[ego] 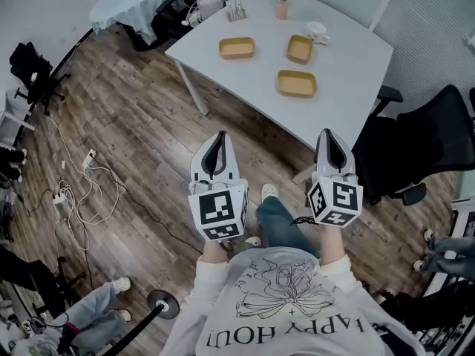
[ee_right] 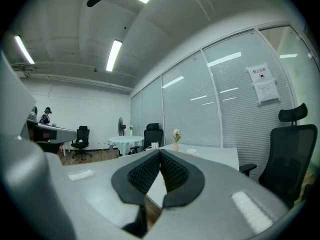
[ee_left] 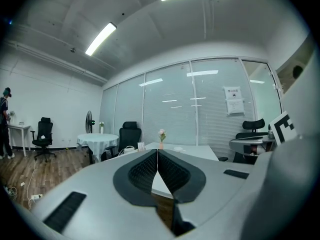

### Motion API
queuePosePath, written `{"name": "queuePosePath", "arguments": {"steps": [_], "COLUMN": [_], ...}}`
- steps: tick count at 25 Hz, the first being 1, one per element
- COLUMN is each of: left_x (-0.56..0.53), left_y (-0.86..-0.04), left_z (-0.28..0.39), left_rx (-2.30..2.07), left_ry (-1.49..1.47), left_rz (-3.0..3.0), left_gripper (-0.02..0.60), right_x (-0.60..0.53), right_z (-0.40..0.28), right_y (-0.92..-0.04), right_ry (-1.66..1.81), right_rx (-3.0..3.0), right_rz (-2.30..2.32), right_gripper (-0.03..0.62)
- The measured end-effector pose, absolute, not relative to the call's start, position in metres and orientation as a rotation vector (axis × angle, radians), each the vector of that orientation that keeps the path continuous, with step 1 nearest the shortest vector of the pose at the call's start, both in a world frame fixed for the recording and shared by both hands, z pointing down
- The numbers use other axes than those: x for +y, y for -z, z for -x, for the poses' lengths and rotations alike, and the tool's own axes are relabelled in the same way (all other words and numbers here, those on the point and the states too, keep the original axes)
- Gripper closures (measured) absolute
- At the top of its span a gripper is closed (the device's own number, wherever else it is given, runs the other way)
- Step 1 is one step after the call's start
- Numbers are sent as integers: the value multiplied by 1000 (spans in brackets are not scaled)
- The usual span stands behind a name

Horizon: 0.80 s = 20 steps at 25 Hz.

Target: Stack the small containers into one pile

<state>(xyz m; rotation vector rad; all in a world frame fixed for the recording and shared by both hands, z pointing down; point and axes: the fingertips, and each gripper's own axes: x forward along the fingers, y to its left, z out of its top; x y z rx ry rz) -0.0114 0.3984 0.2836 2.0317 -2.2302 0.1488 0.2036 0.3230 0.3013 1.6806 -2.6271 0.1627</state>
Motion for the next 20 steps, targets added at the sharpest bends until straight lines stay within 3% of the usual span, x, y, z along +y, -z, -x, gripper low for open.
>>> {"name": "queuePosePath", "arguments": {"steps": [11,20], "left_x": [265,182], "left_y": [-278,-292], "left_z": [17,11], "left_rx": [-2243,-2180], "left_ry": [-144,-140], "left_rz": [-2006,-2013], "left_gripper": [575,574], "right_x": [182,101], "right_z": [-195,-192], "right_y": [-295,-309], "right_ry": [-163,-196], "right_rx": [-2649,-2629], "right_rz": [-1644,-1618], "right_gripper": [582,539]}}
